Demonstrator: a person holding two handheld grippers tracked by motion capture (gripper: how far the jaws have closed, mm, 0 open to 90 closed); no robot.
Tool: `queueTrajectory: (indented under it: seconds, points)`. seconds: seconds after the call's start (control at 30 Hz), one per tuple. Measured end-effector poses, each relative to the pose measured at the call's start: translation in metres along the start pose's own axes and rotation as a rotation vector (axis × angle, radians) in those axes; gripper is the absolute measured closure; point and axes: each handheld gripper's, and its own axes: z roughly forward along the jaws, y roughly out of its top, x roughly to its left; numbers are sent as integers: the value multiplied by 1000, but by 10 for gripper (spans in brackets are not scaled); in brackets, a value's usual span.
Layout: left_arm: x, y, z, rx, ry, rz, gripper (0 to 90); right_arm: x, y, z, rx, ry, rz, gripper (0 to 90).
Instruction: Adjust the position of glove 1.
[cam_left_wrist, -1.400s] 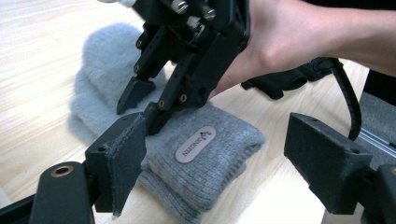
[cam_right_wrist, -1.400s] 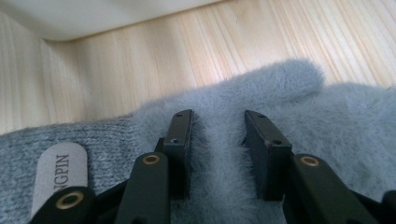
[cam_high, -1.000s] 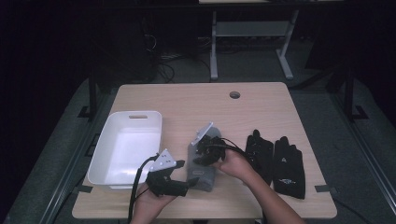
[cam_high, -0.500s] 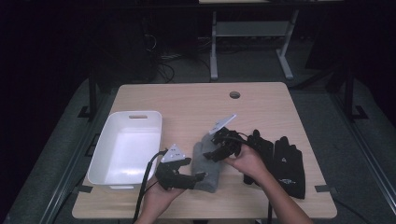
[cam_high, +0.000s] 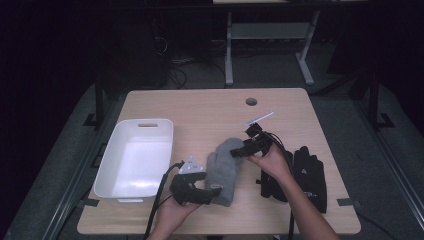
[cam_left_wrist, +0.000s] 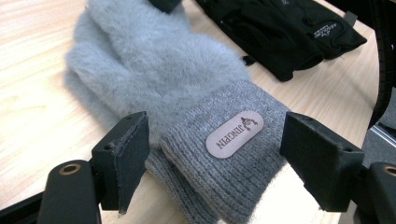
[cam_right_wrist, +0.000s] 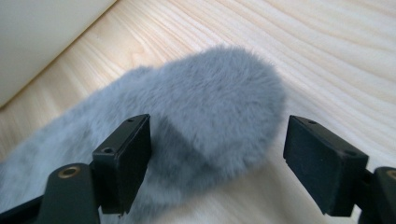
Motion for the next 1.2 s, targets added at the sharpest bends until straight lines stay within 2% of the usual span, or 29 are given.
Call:
queueTrajectory:
  seconds: [0.17,0.27,0.43,0.5,0.6,0.73,0.83,0.93,1.03,1.07,1.1,1.2]
  points:
    - [0,0,2,20,1,0,236,-3,3,13,22,17,44,218]
    - [1,-1,4,31,2,2,236,-5,3,20,44,21,53,222]
    - [3,-2,6,51,-7,0,235,-8,1,30,63,49,67,285]
    - [3,-2,6,42,-10,-10,235,-9,0,32,69,69,82,339]
    - [5,-2,3,31,-20,-23,234,-10,-2,33,62,142,90,507]
    - [6,-1,1,26,-23,-32,233,-13,-4,32,47,191,119,636]
    - [6,0,0,22,-23,-39,229,-12,-4,29,35,190,105,693]
    - [6,1,-2,19,-25,-47,227,-9,-4,24,28,174,80,706]
    - [8,3,-2,17,-31,-78,227,-8,-5,16,21,158,45,712]
    - [8,3,-2,16,-37,-97,227,-8,-6,14,16,157,44,713]
    - [9,4,-2,13,-39,-97,227,-9,-7,11,15,152,39,713]
    - [10,7,1,18,-41,-129,226,-11,-13,3,7,135,20,716]
